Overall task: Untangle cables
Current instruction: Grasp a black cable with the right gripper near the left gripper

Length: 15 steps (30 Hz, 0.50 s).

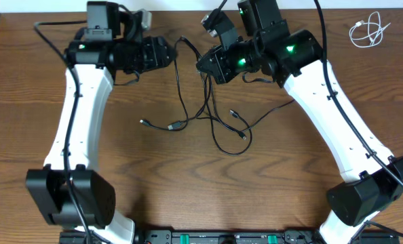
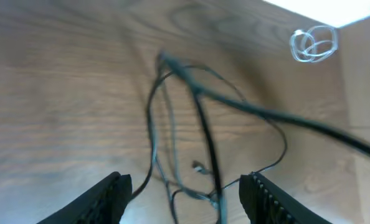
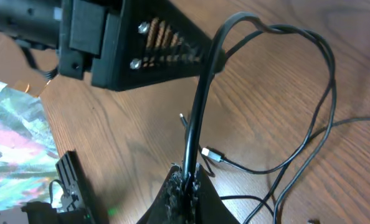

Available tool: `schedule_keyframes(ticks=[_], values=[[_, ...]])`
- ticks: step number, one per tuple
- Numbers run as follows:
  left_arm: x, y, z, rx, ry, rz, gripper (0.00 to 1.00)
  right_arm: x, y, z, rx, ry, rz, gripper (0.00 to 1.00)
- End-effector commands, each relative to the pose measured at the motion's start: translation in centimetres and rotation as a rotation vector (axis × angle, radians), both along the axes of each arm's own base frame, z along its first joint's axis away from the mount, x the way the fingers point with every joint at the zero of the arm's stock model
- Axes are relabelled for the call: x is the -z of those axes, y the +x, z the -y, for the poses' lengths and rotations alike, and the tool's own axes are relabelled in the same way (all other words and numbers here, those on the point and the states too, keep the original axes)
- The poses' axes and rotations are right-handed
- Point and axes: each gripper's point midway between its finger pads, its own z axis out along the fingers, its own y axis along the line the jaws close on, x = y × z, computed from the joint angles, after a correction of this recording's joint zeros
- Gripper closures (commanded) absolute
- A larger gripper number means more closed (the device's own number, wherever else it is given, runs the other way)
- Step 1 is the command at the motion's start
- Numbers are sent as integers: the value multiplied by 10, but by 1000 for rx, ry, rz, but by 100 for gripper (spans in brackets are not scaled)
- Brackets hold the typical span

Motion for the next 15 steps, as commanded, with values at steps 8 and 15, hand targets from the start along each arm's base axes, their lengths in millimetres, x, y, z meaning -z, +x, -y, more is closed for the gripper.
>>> schedule_keyframes(ticks=[8,15], values=[[11,7,14,97,-53,25,42,1,-1,-1,-11,-12,13,99],[61,12,18,102,-55,-103,81,1,3,3,-2,-11,16,99]])
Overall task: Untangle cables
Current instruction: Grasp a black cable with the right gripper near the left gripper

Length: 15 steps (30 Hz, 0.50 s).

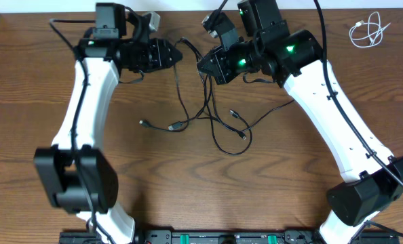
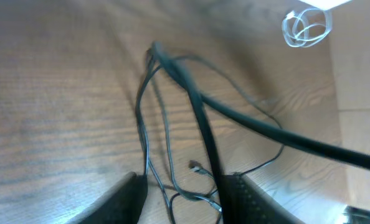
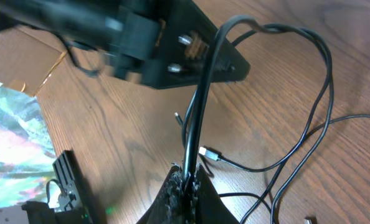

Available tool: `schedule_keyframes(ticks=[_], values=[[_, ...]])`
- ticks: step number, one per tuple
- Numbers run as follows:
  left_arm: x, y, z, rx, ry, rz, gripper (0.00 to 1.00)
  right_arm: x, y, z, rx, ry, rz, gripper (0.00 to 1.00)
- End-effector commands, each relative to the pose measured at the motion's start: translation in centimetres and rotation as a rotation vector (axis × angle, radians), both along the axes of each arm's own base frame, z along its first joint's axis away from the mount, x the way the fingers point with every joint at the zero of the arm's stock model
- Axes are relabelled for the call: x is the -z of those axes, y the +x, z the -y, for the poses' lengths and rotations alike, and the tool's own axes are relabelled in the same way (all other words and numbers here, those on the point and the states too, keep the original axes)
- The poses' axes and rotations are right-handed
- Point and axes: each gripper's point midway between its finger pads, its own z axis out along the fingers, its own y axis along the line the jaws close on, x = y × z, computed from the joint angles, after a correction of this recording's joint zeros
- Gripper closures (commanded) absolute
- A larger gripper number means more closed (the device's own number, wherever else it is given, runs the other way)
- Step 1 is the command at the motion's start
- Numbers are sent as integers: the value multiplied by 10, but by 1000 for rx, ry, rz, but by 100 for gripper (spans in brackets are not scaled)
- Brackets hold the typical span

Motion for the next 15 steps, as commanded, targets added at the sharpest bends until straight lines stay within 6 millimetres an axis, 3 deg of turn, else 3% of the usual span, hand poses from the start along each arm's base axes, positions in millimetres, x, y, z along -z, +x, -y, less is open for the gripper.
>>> schedule_keyframes(ticks=[1,5,8,15], values=[[27,1,4,18,-6,-62,92,-1,3,3,-3,0,14,99],[36,7,-15,-39,61,-70,93,4,17,27,72,-41,7,99],[22,9,-40,-105,112,-39,93,14,32,63,188,-102,-34,99],[-72,-6,-108,-293,184,174,93,32,59,159,424,-190,-120,99]])
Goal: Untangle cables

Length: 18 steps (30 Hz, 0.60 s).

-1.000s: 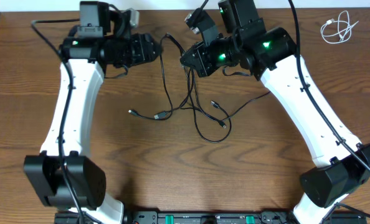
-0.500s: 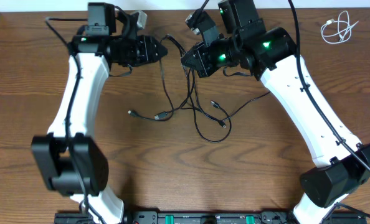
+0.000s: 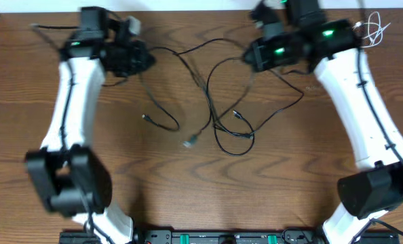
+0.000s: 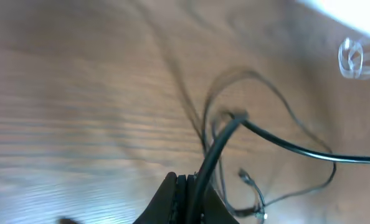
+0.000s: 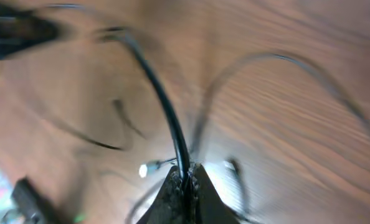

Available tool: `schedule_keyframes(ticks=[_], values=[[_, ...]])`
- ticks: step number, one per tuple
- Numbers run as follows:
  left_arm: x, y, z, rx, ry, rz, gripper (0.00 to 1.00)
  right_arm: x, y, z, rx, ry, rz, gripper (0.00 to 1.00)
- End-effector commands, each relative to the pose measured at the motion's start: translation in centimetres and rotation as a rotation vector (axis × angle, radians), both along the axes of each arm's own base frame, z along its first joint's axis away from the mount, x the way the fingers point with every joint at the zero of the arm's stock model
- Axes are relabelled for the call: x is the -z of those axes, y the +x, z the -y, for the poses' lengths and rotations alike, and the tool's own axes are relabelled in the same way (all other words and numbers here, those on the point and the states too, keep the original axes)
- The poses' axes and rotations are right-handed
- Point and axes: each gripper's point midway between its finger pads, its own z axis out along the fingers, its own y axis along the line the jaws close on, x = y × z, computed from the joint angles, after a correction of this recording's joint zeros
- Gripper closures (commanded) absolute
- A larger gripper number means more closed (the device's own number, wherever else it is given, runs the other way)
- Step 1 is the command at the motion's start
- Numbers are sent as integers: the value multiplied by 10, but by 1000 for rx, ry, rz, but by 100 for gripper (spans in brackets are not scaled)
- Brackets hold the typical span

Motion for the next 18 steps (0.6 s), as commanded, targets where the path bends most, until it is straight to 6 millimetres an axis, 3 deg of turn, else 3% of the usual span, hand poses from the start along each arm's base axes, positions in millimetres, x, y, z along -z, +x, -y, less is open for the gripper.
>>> schedule_keyframes(ticks=[1,7,12,15,18], values=[[-80,-16,-41,-112,88,197,93,1,15,47,126,-42,0,99],[-146,-52,-74,-215,129,355,93,1,31,107,262,-52,4,99],[-163,-69,-83,-260,164,391,93,-14,45,124,273,-48,91,99],[-151,-72,-91,-296,197,338,93,-54,55,125,276,-36,209,99],[-133,-72,-102,-339,227,265,93,-110,60,124,272,-21,355,99]])
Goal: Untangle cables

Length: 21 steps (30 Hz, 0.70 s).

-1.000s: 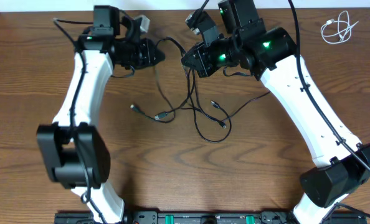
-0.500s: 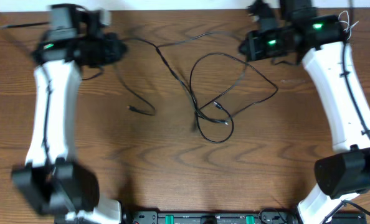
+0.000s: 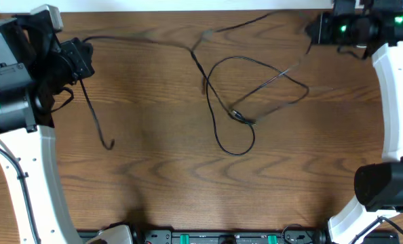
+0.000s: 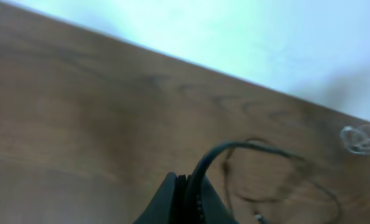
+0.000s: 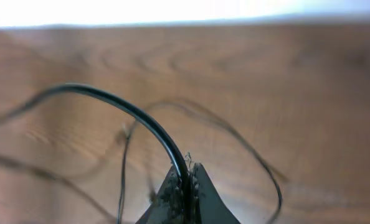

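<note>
Thin black cables lie strung across the wooden table (image 3: pixel 154 196). My left gripper (image 3: pixel 85 58) is at the far left, shut on one black cable (image 3: pixel 140 41); its free end (image 3: pixel 108 143) trails down onto the table. My right gripper (image 3: pixel 315 28) is at the far upper right, shut on another cable (image 3: pixel 256 22). The two strands cross near the top centre (image 3: pixel 195 47). Below that a loop (image 3: pixel 222 139) with a small knot (image 3: pixel 239 116) rests mid-table. The left wrist view shows the pinched cable (image 4: pixel 200 168), and the right wrist view shows the other cable (image 5: pixel 154 127) pinched.
A coiled white cable (image 4: pixel 361 138) lies near the table's back right corner; in the overhead view my right arm (image 3: pixel 395 81) hides it. The table's back edge (image 3: pixel 188 11) runs just behind both grippers.
Both grippers have moved further apart, the left to the far left, the right to the upper right corner. The cables are stretched wider, and one free end now lies at left.
First my right gripper held a cable at top centre with my left gripper open beside it around the strands. Then the left jaws stood narrower. Then the left was shut on a cable and both hands were apart. Now the tangle is spread across the table.
</note>
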Available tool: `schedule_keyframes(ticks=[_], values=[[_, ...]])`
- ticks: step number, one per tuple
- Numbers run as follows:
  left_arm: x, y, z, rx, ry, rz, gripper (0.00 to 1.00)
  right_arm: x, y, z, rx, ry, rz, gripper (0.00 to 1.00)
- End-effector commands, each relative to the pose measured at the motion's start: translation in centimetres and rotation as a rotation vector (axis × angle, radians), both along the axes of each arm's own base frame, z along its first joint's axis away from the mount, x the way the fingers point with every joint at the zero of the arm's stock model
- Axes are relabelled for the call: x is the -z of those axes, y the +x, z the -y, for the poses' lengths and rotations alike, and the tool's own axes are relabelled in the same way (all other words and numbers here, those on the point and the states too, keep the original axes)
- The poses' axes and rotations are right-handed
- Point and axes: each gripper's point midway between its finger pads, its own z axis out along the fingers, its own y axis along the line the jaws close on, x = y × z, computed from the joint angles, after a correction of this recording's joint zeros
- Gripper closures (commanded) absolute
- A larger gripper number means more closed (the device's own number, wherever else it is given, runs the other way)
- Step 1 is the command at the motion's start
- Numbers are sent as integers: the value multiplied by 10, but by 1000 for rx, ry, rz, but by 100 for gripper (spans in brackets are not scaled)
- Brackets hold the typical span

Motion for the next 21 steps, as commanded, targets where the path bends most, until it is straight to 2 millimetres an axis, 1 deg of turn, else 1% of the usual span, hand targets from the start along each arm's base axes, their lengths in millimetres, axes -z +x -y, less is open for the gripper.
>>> schedule_keyframes(ticks=[1,2,5,6,7,9,10,12,14,19,21], values=[[19,4,-25,-103,54,-77,93,-92,4,3,-3,-25,248,99],[25,5,-27,-110,56,-98,93,-109,3,4,3,-30,294,99],[45,6,-35,-139,68,-173,93,-170,-5,14,54,-66,455,99],[51,7,-38,-153,78,-194,93,-182,-7,18,73,-79,486,99],[59,7,-45,-177,97,-223,93,-199,-11,25,111,-102,532,99],[68,8,-56,-224,128,-258,93,-216,-16,37,175,-140,573,99],[72,8,-62,-256,144,-275,93,-221,-18,43,202,-155,583,99],[79,6,-77,-328,183,-306,93,-223,-22,56,251,-183,578,99],[83,3,-94,-402,212,-328,93,-216,-24,67,276,-197,546,99],[84,-6,-135,-545,210,-334,93,-182,-27,96,331,-216,415,99],[81,-9,-149,-589,200,-320,93,-168,-27,103,350,-191,360,99]])
